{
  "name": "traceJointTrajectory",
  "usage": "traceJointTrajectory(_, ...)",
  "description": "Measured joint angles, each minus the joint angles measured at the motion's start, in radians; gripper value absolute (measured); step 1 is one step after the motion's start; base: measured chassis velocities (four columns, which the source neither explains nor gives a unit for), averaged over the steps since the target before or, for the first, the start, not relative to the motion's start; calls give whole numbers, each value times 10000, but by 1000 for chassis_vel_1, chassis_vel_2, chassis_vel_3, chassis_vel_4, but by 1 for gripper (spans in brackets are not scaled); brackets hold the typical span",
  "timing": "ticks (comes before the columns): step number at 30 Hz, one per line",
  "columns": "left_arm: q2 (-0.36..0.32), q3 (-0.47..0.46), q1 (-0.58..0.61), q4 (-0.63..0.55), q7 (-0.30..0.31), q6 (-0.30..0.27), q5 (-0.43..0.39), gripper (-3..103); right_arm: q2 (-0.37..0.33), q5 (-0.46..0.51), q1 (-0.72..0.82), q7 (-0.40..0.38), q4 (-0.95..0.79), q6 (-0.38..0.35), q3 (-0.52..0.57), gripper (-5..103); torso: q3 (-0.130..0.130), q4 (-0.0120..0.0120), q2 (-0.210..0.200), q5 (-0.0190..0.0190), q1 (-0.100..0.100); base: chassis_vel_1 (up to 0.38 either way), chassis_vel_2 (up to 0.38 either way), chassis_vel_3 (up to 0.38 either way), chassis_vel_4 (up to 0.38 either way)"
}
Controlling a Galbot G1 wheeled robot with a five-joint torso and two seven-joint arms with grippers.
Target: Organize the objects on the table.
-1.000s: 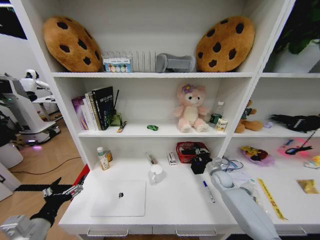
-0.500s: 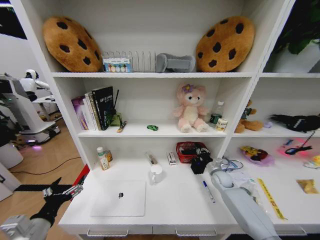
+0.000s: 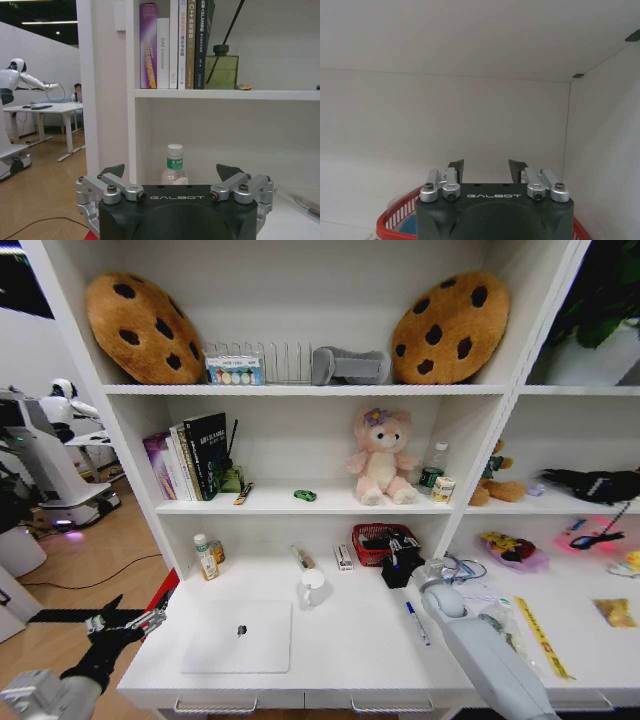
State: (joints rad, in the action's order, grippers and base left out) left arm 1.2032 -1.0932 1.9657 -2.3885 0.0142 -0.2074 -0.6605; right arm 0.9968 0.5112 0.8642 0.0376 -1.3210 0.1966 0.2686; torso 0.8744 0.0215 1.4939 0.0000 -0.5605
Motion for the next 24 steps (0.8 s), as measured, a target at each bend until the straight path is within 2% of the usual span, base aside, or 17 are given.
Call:
traceJointTrajectory(1,0,0,0,0,0,0,0,100,-2,0,4,0,-3,0,4,43,0,0,0,0,0,0,0,0,0)
traceJointTrajectory(3,0,0,0,0,0,0,0,100,-10,5,25,3,-21,-5,21,65,0,0,1,0,0,0,0,0,0)
traceJointTrajectory(5,0,0,0,0,0,0,0,100,-18,26,83,23,-73,-6,56,65,0,0,0,0,0,0,0,0,0)
traceJointTrajectory(6,0,0,0,0,0,0,1,100,-44,74,174,70,-202,-7,106,76,0,0,0,1,0,0,0,0,0)
traceJointTrajectory(7,0,0,0,0,0,0,1,100,-44,74,174,70,-202,-7,106,76,0,0,0,1,0,0,0,0,0)
traceJointTrajectory(9,0,0,0,0,0,0,0,100,-170,250,517,255,-633,-6,253,87,0,0,0,0,0,0,0,0,0)
traceJointTrajectory(11,0,0,0,0,0,0,0,100,-279,387,861,445,-1061,34,410,87,0,2,1,-1,0,0,0,0,0)
traceJointTrajectory(12,0,0,0,0,0,0,0,100,-374,477,1349,557,-1647,70,609,96,0,1,0,1,0,0,0,0,0)
traceJointTrajectory(14,0,0,0,0,0,0,0,100,-437,525,1789,564,-2272,60,829,96,0,2,1,-1,0,0,0,0,0)
traceJointTrajectory(16,0,0,0,0,0,0,0,100,-490,444,3204,2,-4321,-335,1445,100,-1,2,1,1,0,0,0,0,0)
traceJointTrajectory(21,0,0,0,0,0,0,0,100,-444,491,4302,-658,-5849,-758,1813,100,-1,0,2,0,1,0,0,0,0)
traceJointTrajectory(24,0,0,0,0,0,0,0,100,-336,512,5148,-1518,-6917,-1662,2166,100,-1,1,2,-1,1,0,0,0,0)
